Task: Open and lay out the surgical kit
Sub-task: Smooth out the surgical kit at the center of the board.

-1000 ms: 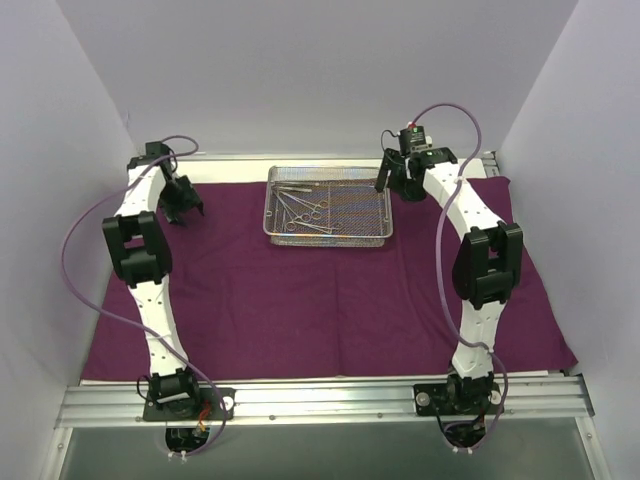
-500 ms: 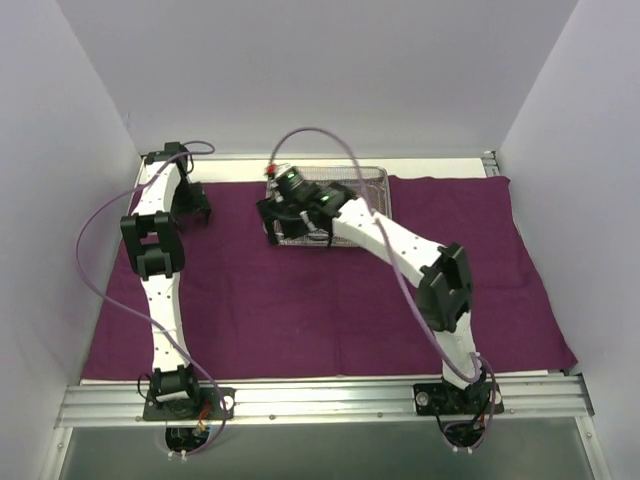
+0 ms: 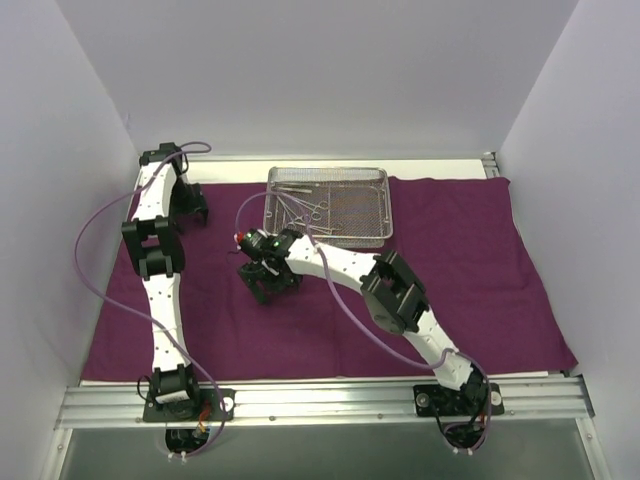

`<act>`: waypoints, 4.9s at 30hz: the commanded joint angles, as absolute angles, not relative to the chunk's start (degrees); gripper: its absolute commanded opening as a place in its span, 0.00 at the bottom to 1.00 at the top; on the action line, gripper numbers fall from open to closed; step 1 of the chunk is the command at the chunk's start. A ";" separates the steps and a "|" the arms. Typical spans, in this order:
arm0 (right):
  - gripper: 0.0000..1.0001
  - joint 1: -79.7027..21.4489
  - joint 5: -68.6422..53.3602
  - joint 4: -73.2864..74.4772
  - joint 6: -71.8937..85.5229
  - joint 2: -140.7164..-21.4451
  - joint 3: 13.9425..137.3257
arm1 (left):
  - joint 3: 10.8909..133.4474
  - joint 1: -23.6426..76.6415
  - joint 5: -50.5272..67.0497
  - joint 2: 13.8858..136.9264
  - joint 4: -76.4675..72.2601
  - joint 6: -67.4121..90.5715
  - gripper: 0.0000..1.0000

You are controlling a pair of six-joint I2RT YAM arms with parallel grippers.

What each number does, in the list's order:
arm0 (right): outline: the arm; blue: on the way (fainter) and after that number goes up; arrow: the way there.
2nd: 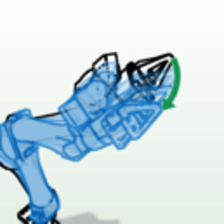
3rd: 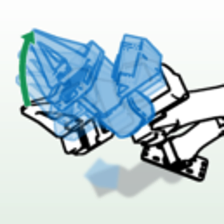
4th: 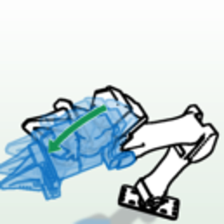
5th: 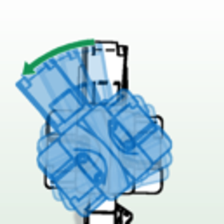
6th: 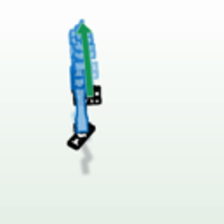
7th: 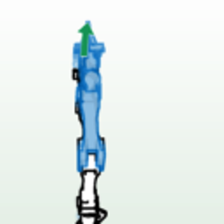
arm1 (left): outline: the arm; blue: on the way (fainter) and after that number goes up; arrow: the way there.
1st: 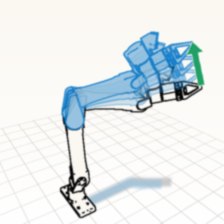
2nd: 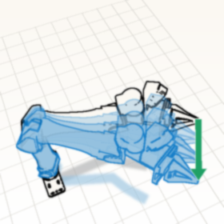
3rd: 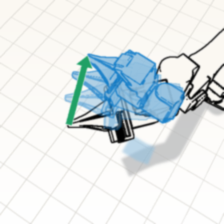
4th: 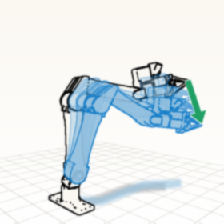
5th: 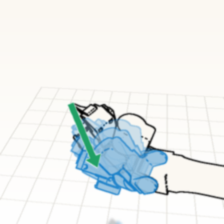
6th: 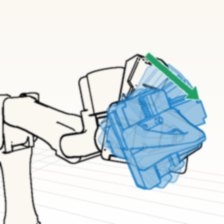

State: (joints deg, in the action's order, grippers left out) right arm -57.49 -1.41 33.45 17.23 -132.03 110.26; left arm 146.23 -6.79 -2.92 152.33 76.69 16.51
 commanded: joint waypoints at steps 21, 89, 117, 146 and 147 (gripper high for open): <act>0.78 -57.04 -5.71 36.04 18.55 -148.10 122.25 | 154.42 -17.22 7.46 160.49 75.67 11.69 0.82; 0.32 -16.83 5.35 38.41 25.23 -97.21 76.02 | 103.01 -12.92 10.28 124.99 58.98 17.05 0.76; 0.00 5.89 9.76 31.28 21.89 -145.28 126.91 | 95.97 -7.65 16.70 123.75 53.44 22.50 0.76; 0.25 6.59 6.59 32.60 19.60 -140.54 134.47 | 109.06 -8.96 3.87 126.46 58.00 22.67 0.77; 0.25 6.59 6.50 33.04 19.69 -140.28 134.39 | 110.29 -9.05 3.69 127.78 58.88 22.76 0.76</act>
